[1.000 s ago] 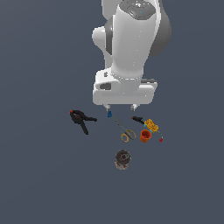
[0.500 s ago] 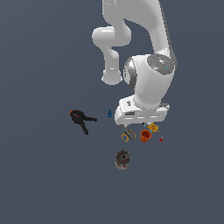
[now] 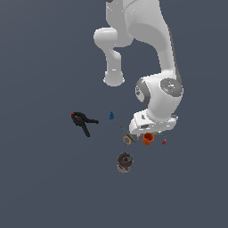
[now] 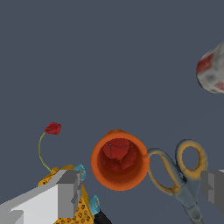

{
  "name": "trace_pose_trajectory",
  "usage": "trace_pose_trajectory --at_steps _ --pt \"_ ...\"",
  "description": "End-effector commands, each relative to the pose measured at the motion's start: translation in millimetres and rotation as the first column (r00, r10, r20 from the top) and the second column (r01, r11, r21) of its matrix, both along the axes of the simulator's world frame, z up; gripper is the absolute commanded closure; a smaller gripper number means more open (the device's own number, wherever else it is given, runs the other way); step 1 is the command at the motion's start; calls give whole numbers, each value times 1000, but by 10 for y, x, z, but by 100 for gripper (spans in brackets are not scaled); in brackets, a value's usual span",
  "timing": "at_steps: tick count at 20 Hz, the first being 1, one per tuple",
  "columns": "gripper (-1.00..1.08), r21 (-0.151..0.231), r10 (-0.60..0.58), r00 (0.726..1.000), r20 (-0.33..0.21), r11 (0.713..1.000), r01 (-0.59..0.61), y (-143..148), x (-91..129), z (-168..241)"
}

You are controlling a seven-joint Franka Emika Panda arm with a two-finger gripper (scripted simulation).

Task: Pick up a designated object from a clutter of objects.

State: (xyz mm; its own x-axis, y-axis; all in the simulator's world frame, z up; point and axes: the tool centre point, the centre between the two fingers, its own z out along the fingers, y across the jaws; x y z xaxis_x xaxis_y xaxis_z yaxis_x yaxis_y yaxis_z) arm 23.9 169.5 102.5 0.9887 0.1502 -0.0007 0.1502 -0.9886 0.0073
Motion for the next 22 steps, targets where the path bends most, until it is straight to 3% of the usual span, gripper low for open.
trace_pose_trajectory --at_steps 1,10,22 --pt "-92 5 3 1000 0 1000 -3 73 -20 -92" --pt "-92 6 6 1000 -2 1000 -6 104 -37 -186" --pt "-92 7 6 1000 -1 1000 -6 114 -41 -638"
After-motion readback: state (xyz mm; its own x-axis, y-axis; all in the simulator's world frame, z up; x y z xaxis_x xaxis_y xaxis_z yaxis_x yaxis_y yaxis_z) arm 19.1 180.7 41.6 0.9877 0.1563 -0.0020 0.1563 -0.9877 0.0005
